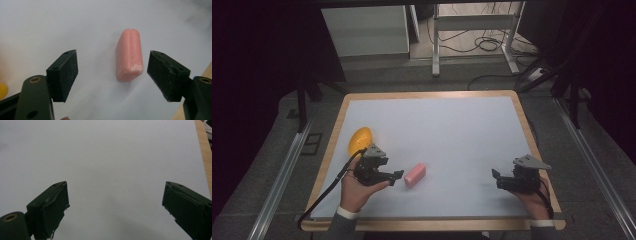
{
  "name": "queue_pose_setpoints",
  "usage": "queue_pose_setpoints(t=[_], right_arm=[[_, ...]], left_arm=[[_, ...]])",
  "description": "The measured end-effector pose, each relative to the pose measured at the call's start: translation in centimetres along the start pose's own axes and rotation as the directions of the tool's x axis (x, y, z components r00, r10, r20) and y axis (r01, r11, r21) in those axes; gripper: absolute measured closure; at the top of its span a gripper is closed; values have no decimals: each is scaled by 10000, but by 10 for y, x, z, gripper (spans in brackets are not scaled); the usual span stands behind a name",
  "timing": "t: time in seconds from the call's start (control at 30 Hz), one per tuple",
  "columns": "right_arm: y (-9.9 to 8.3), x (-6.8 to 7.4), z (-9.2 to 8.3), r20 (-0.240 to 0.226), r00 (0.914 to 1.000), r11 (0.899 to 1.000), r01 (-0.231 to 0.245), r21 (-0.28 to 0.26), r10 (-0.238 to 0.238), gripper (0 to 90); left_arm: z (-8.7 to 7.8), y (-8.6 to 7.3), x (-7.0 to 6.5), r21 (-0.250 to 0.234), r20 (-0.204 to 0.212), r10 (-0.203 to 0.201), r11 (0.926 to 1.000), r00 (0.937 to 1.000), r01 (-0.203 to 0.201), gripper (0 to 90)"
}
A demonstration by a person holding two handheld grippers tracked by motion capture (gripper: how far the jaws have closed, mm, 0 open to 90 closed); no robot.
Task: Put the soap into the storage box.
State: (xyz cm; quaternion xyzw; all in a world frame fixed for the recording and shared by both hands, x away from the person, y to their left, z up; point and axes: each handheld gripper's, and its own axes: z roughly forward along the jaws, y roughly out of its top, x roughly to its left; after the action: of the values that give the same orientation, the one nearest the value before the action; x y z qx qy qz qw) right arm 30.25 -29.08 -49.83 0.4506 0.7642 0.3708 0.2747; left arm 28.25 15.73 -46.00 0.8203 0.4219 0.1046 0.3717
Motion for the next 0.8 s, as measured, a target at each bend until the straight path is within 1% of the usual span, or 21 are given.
queue_pose_setpoints(t=[0.2,0.27,0.37,0.53,0.6,0.7,0.8], right_arm=[[0,0,0,37,10000,10000,-13,25,13,65],[0,0,0,47,10000,10000,-28,26,28,65],[0,0,0,46,10000,10000,-38,22,38,65],[0,-1,0,59,10000,10000,-37,28,37,65],[0,-1,1,63,10000,10000,-41,33,41,65],[-1,0,1,73,10000,10000,-29,45,28,65],[0,0,1,75,10000,10000,-9,59,9,65]], left_arm=[[5,4,-6,140,65,177,9997,9998,-177,247],[7,4,-7,141,197,117,9998,9997,-120,246],[12,4,-9,302,221,87,9995,9997,-93,246],[16,4,-11,381,246,109,9992,9996,-119,245],[16,5,-14,430,166,238,9988,9996,-245,245],[17,9,-21,420,231,442,9981,9988,-451,243],[23,12,-25,576,259,544,9968,9982,-558,243]])
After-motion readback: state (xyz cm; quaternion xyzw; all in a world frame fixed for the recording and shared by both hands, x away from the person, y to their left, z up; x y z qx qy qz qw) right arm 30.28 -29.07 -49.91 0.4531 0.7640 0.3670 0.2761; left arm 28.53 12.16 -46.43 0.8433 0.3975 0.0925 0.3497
